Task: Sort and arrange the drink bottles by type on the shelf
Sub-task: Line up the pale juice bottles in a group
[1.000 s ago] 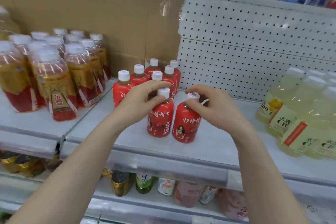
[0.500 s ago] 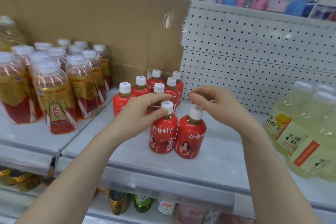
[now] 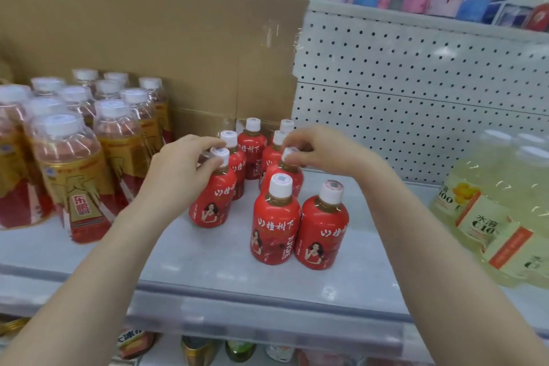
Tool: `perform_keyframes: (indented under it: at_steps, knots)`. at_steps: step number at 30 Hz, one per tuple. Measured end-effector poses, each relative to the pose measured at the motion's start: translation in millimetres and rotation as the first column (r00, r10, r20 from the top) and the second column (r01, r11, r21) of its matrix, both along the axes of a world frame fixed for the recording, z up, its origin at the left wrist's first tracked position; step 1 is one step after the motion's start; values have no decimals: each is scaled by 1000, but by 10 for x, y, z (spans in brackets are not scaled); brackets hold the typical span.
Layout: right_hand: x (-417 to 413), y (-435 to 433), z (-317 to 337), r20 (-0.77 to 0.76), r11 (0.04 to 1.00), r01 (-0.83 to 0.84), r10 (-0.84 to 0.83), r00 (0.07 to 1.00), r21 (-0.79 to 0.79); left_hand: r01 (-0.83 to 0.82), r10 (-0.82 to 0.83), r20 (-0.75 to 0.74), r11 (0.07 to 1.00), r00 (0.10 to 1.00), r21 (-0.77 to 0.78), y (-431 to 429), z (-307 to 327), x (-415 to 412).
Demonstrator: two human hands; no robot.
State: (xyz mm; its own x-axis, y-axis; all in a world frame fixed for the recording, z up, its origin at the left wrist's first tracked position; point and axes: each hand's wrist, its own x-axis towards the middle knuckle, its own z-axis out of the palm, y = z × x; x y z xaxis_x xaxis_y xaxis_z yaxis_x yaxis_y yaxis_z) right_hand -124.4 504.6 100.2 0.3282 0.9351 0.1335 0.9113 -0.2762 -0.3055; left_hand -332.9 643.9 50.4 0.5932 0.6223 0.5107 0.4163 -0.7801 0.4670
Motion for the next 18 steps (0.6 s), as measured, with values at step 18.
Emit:
perform_keyframes:
  at_steps: [18]
  knots:
    - [145,-986,-111,-10,944,327,-327,945,39,490,-501,45,818,864,-302,-110,-17,705]
